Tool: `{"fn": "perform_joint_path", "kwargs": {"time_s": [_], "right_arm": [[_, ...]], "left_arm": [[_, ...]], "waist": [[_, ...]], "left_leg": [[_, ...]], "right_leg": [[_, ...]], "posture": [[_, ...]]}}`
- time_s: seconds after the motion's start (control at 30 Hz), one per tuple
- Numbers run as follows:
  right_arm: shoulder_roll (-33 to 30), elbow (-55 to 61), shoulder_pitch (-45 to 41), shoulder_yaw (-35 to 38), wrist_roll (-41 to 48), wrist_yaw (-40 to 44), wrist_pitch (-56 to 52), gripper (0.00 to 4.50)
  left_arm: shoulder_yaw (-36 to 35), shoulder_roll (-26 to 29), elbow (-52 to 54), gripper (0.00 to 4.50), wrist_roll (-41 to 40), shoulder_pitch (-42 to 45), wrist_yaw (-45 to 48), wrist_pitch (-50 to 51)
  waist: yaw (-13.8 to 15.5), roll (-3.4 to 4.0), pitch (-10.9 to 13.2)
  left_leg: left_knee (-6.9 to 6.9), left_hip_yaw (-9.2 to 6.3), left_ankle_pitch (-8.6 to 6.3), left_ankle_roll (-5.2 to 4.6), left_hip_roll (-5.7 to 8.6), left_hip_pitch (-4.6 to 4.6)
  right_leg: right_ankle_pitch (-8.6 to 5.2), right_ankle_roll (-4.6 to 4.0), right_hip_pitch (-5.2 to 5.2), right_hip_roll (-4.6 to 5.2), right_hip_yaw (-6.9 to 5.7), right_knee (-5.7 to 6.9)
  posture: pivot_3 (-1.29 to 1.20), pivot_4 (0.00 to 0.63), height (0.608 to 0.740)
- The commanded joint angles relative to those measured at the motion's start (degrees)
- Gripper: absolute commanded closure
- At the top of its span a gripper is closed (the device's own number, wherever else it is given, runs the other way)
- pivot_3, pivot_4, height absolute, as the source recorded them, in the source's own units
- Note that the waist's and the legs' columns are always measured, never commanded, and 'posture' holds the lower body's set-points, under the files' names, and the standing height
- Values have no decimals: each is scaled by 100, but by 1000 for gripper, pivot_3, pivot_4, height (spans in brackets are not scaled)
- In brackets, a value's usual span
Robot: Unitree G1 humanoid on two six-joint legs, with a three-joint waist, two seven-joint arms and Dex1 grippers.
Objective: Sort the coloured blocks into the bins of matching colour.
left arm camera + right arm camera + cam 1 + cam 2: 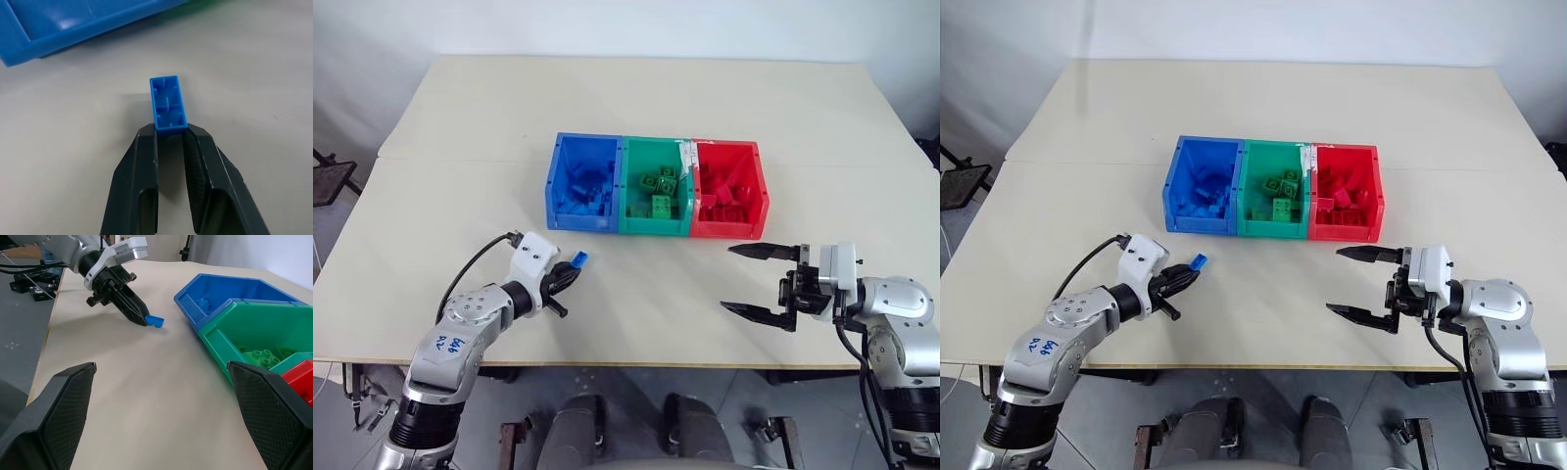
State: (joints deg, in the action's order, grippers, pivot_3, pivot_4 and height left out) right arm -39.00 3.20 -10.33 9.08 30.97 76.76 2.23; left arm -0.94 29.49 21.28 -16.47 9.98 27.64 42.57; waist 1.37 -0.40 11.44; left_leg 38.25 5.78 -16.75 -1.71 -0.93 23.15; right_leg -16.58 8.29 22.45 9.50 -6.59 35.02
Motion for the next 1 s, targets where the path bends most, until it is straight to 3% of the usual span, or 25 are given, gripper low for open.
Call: {"fn": "perform_joint_path", "kwargs": {"time_s": [0.03,0.17,0.3,0.43,0.67,0.87,1.0], "right_arm": [[34,121,-44,20,82,-29,50,0],[65,115,-29,14,58,-48,82,0],[47,180,47,79,68,-115,70,0],[0,417,225,420,235,-442,-69,0],[184,985,521,844,482,-1346,-327,0],[276,1268,557,936,541,-1801,-437,0],[275,1292,571,897,538,-1859,-434,0]], "left_arm": [[-216,219,-176,3921,-107,-34,564,-761],[-460,474,-784,3921,-225,321,1296,-1746],[-361,646,-1209,3921,-214,890,1720,-2031],[-6,708,-1982,3921,31,2111,2032,-2143],[529,171,-4067,3921,827,3957,1537,-2177],[737,6,-4820,3921,1140,4381,1616,-2223],[637,20,-4773,2821,1082,4379,1610,-2188]], "waist": [[-2,0,0],[-3,0,0],[12,0,0],[32,-1,1],[12,-2,0],[-40,-3,1],[-29,-4,1]], "left_leg": [[0,0,0,0,0,0],[-1,3,0,0,0,2],[1,2,1,-2,2,5],[1,2,3,-6,9,10],[2,6,6,-10,27,11],[-3,22,6,-9,21,10],[1,22,7,-9,21,11]], "right_leg": [[0,0,0,0,0,0],[0,-1,3,0,-1,-1],[1,-1,1,1,-3,0],[3,3,-1,0,-10,9],[8,13,-4,-9,-9,5],[8,13,6,-18,-4,6],[8,13,4,-17,-1,6]], "posture": [[0,150,740],[0,150,740],[0,150,740],[0,150,740],[0,150,740],[0,150,740],[0,150,740]]}}
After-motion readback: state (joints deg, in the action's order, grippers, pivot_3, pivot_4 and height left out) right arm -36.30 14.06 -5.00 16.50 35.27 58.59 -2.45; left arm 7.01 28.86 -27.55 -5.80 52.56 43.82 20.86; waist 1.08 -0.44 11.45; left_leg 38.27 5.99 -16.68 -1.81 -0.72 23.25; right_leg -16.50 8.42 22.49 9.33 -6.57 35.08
